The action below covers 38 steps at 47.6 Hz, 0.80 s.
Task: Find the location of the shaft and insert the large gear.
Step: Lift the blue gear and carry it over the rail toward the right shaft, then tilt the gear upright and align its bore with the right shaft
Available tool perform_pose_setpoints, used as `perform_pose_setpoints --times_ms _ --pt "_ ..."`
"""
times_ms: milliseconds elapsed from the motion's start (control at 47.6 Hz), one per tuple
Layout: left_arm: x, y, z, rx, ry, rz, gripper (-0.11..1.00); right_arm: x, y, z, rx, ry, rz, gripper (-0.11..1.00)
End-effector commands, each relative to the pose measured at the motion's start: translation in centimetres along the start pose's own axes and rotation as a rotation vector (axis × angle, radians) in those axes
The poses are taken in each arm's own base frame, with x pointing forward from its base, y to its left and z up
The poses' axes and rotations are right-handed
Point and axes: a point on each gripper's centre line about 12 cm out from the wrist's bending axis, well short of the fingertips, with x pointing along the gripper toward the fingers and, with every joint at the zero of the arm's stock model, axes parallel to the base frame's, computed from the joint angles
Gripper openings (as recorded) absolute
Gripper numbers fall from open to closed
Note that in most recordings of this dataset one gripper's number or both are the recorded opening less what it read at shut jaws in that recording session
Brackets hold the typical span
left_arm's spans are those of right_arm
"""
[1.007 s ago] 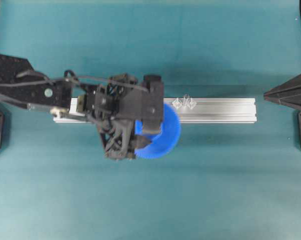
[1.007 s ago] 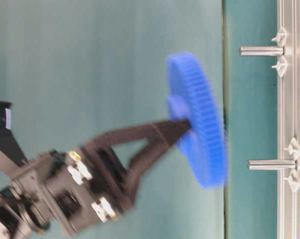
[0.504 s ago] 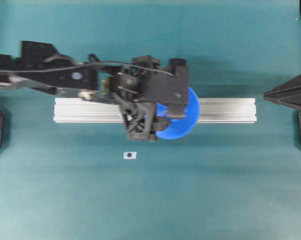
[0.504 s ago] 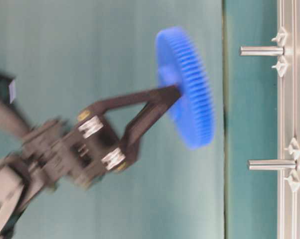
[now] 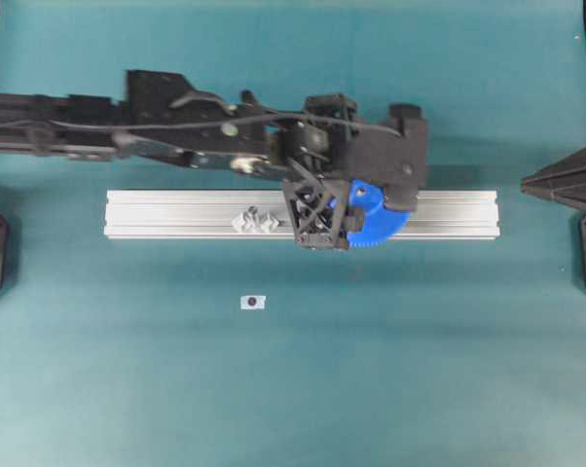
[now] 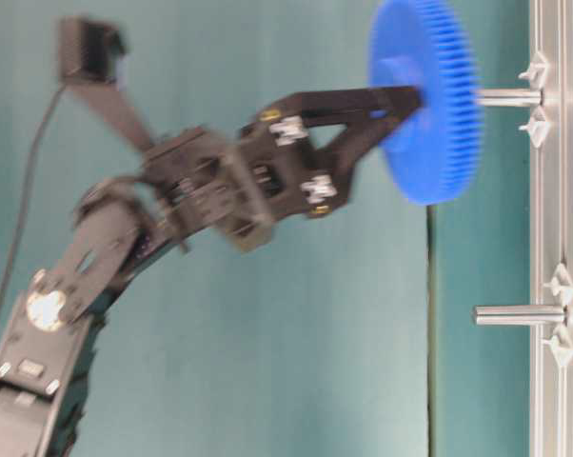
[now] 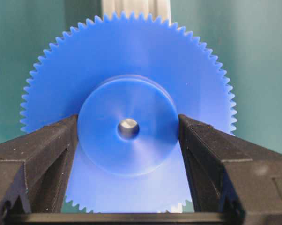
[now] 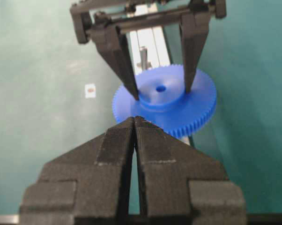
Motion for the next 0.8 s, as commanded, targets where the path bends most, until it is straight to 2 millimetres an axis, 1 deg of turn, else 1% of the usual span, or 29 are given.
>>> perform_pose_setpoints --times_ms 0,231,567,776 --pt "-1.2 0.4 2.0 0.011 -0.053 0.014 0.72 0.0 0.0 0.4 0.011 -0.009 0.0 0.08" --pt "0.0 1.0 1.4 0.005 -0.032 0.018 0.72 0.0 0.0 0.4 0.011 -0.009 0.0 0.08" --pt "0.2 2.3 1.2 0.0 -0.027 0.035 0.72 -0.1 0.0 0.4 0.011 -0.012 0.0 0.08" --pt "1.0 2.6 1.1 0.015 -0.018 0.036 0.72 -0.1 0.0 0.3 0.01 -0.011 0.0 0.08"
